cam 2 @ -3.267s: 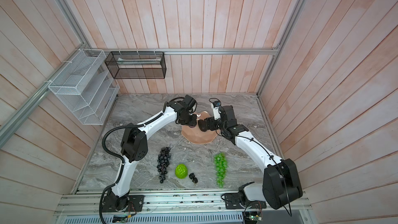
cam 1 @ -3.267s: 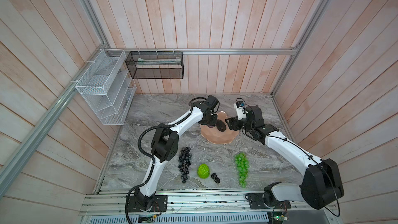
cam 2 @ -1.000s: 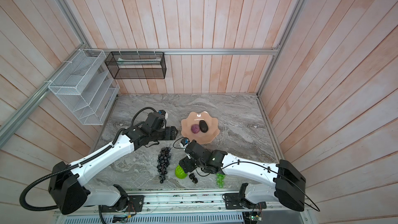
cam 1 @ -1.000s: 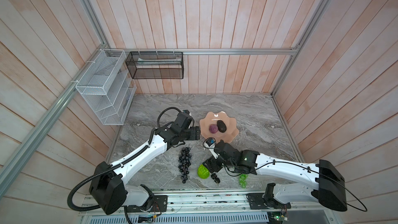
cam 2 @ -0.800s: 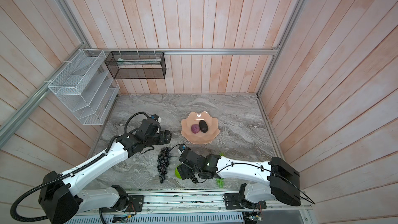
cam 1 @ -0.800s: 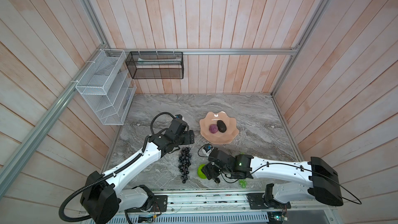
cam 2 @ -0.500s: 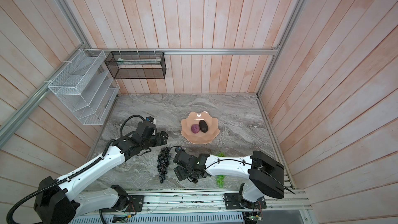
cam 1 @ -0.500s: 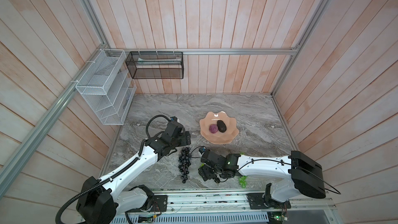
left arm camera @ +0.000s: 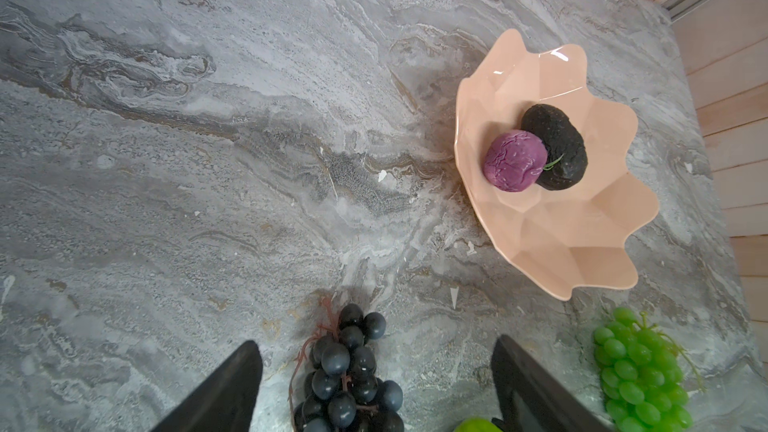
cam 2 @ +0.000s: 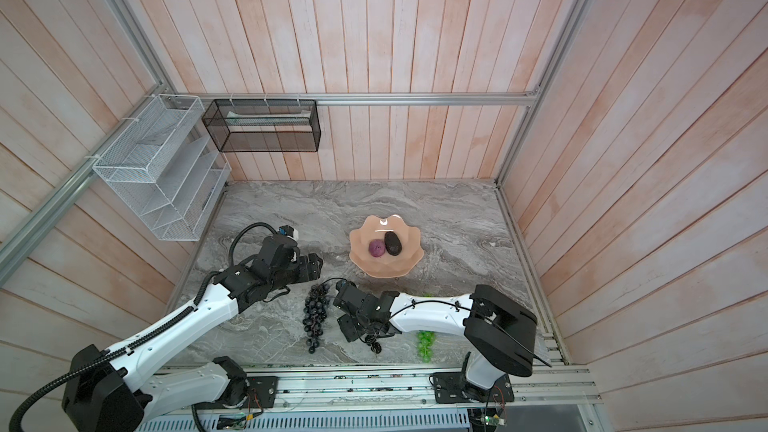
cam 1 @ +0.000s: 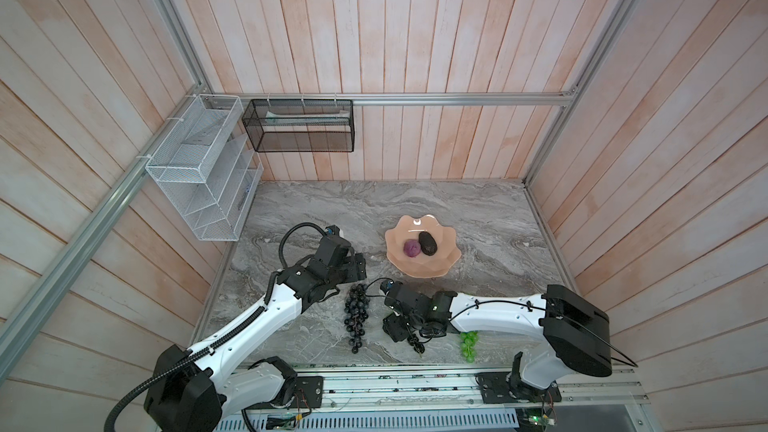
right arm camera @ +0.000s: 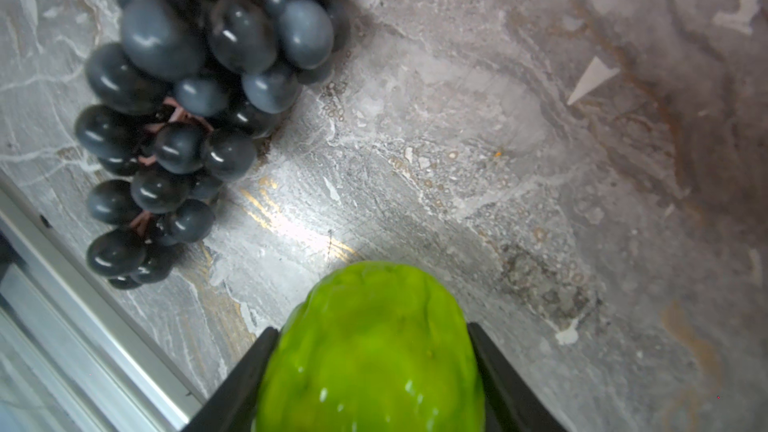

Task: Place and organize the fake fruits in the fruit bowl
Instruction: 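Grasp the green custard apple with the right gripper and carry it to the bowl, then release the custard apple in the bowl while the left gripper grasps the dark grapes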

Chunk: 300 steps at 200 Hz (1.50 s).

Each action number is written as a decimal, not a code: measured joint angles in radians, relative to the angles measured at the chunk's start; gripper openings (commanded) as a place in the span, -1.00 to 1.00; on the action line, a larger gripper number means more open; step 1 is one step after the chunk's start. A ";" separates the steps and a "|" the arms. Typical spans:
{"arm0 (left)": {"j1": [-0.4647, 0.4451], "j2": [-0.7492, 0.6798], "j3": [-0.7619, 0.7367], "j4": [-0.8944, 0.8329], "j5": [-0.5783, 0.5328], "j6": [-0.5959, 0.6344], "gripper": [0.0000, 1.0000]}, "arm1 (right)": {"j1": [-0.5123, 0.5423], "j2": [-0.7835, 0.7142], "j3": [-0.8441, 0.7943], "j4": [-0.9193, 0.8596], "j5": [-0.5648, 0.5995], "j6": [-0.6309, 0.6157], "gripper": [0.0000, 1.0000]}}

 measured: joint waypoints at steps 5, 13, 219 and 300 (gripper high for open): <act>0.000 0.000 0.000 0.000 0.000 0.000 0.78 | 0.000 0.000 -0.002 0.004 -0.005 0.000 0.05; 0.002 0.002 0.000 0.001 0.000 0.000 0.78 | 0.000 -0.002 -0.004 0.011 -0.013 0.000 0.04; 0.011 0.047 0.047 -0.034 -0.026 0.000 0.77 | -0.531 -0.058 0.089 0.059 0.017 -0.340 0.01; 0.032 0.064 0.056 -0.122 0.022 -0.010 0.51 | -0.547 0.094 0.114 0.138 -0.012 -0.394 0.11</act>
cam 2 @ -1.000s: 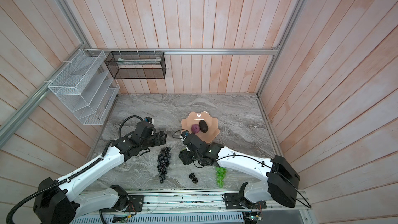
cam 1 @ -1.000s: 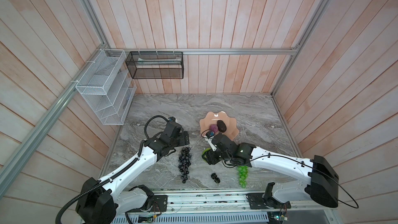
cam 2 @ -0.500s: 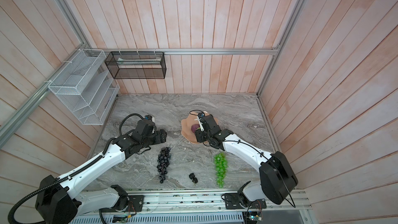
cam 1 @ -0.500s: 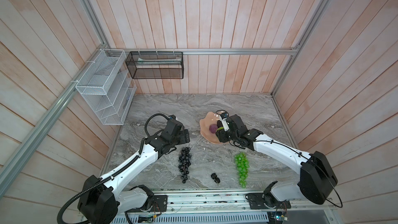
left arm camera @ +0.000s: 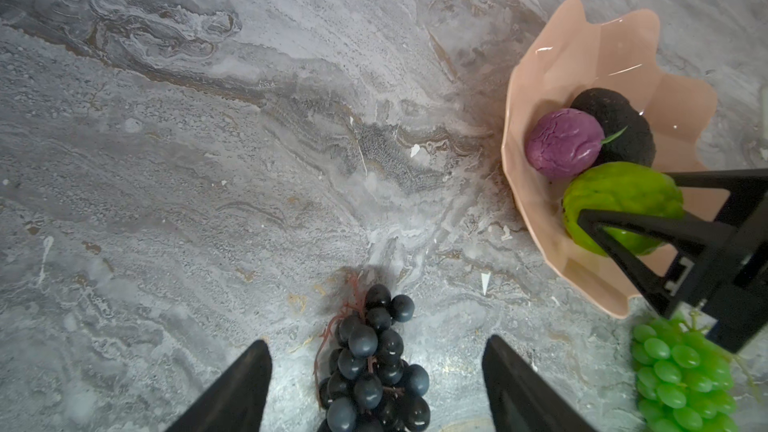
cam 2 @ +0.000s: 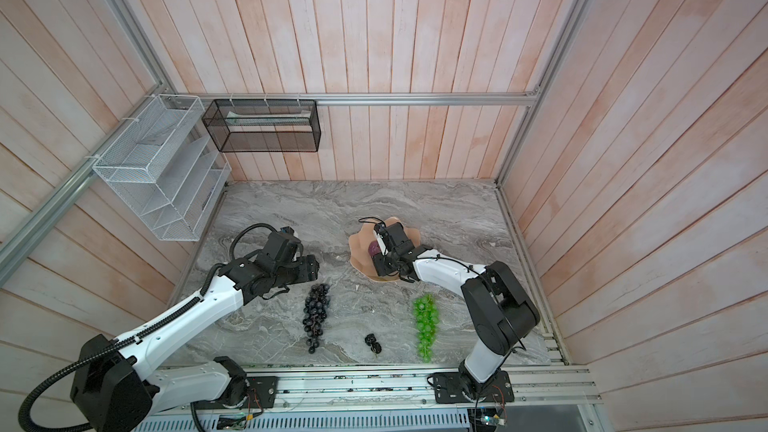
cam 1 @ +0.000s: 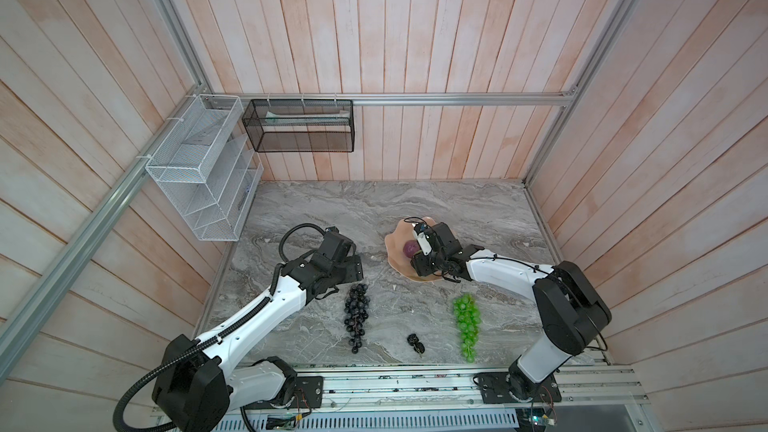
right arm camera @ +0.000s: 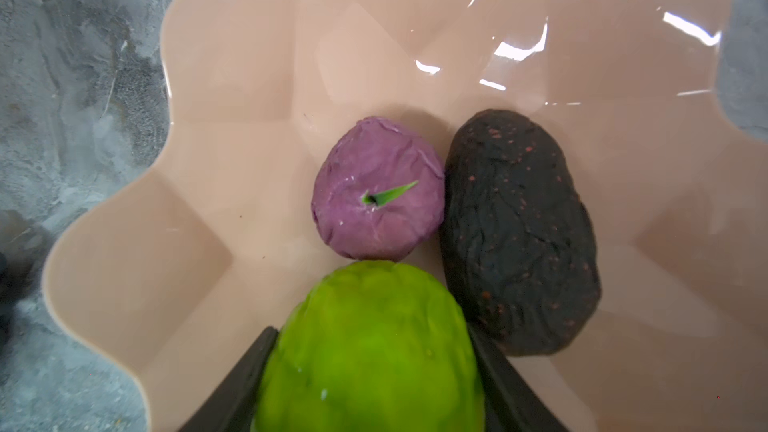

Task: Place and organize the fake fruits in the fruit bowl
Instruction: 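Release the custard apple in the bowl while the left gripper grasps the dark grapes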

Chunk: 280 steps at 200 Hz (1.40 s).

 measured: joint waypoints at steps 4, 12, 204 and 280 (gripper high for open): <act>0.008 0.000 0.000 -0.003 0.015 0.003 0.48 | 0.000 0.005 0.004 0.001 0.000 -0.002 0.13; 0.028 0.000 0.000 -0.009 0.042 0.002 0.44 | 0.000 0.016 0.011 0.004 0.002 -0.006 0.19; 0.080 0.115 -0.059 -0.035 0.277 0.105 0.19 | 0.017 -0.180 0.068 -0.035 0.018 -0.046 0.69; 0.119 0.269 -0.052 0.086 0.326 0.147 0.04 | 0.022 -0.214 -0.009 0.012 -0.006 -0.005 0.63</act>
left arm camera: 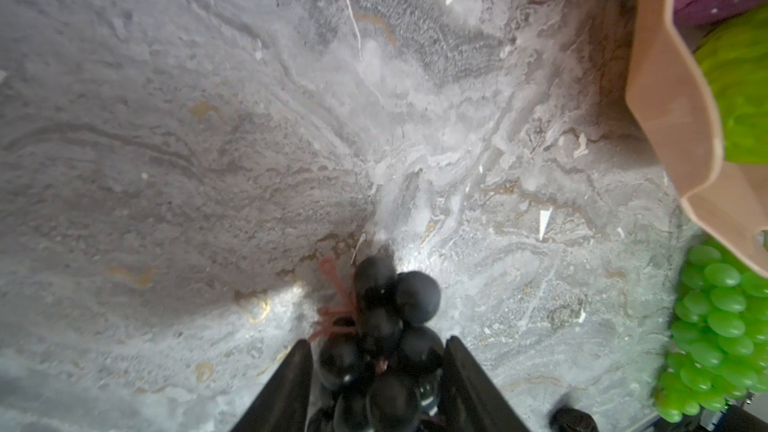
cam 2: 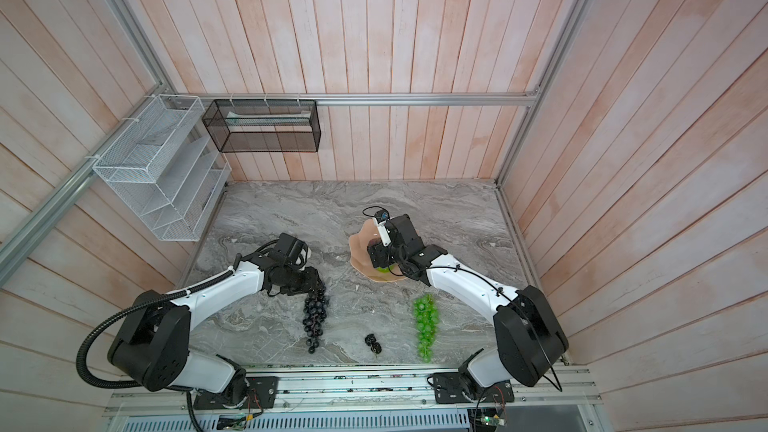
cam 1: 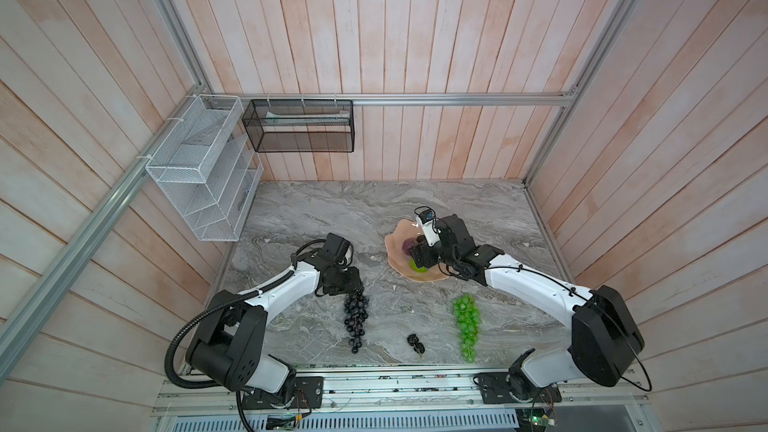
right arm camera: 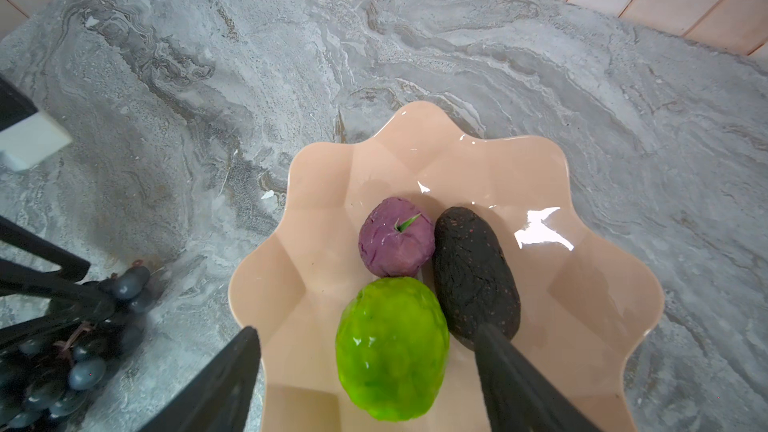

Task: Place and organize the fake fruits in the fruit bowl
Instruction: 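Release the custard apple in the bowl while the left gripper grasps the dark grapes, then lift the dark grape bunch with the left gripper and carry it over the bowl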

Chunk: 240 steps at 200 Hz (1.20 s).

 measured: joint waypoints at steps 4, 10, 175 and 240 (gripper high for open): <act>0.003 0.007 0.002 0.007 0.001 0.002 0.04 | 0.001 0.000 -0.002 0.001 -0.001 0.002 0.63; 0.006 0.017 0.003 0.018 0.005 0.003 0.04 | 0.002 0.000 -0.005 0.002 -0.003 0.003 0.63; 0.032 0.043 0.010 0.119 0.082 0.014 -1.00 | 0.009 0.014 -0.024 0.041 -0.021 0.010 0.58; 0.032 -0.093 0.010 0.105 0.097 0.014 -0.81 | 0.018 0.014 -0.040 0.058 -0.021 0.019 0.57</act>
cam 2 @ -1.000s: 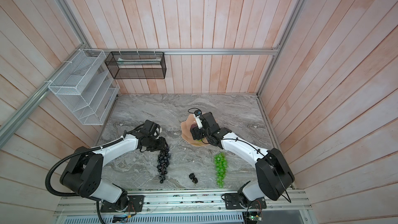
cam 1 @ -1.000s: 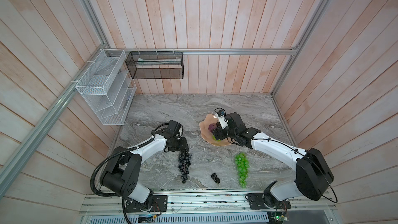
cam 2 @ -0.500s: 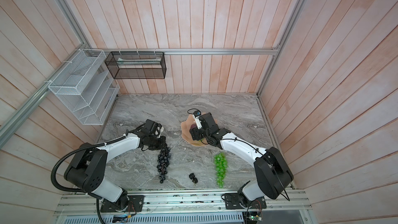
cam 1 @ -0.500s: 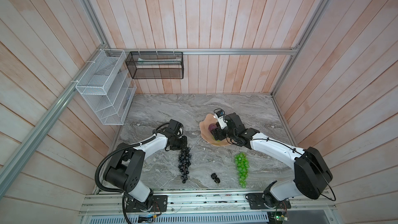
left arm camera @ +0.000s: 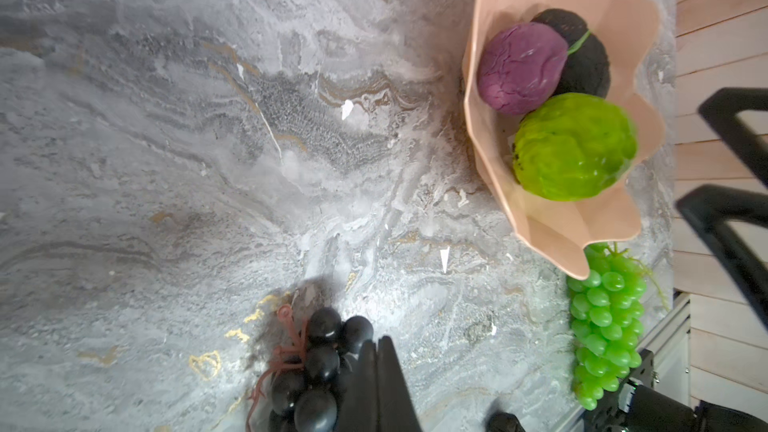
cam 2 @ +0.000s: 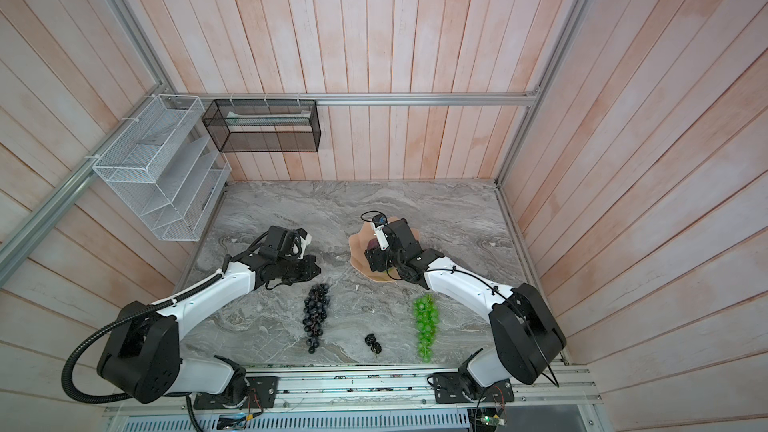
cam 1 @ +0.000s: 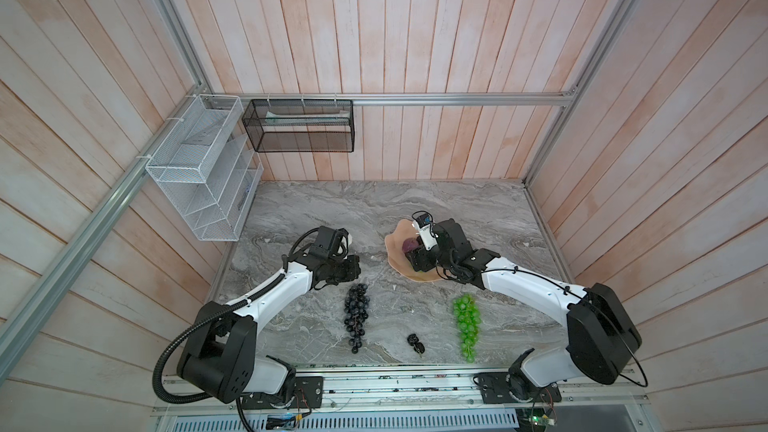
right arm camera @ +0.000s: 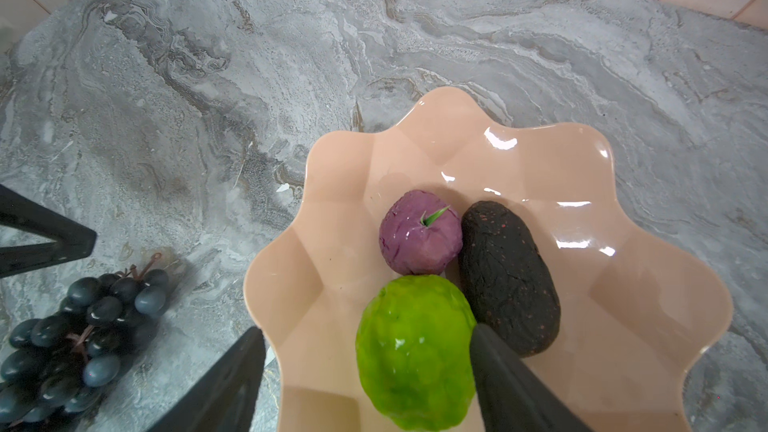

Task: Place and organize the fake fruits in the fruit bowl
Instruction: 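Lift the dark grape bunch with the left gripper and carry it over the bowl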

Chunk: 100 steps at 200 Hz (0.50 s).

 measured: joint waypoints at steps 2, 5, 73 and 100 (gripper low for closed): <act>0.000 -0.002 0.000 -0.002 0.000 0.001 -0.78 | 0.000 0.000 0.000 0.000 0.000 0.000 0.58; 0.000 -0.005 0.000 -0.004 0.000 0.002 -0.71 | 0.000 0.000 -0.001 0.000 0.000 0.000 0.58; 0.000 0.165 0.048 -0.064 -0.014 0.064 -0.21 | 0.008 0.000 -0.002 0.017 0.000 0.003 0.57; 0.000 0.200 0.049 -0.079 -0.003 0.087 -0.21 | 0.011 0.000 -0.003 0.024 0.000 0.007 0.57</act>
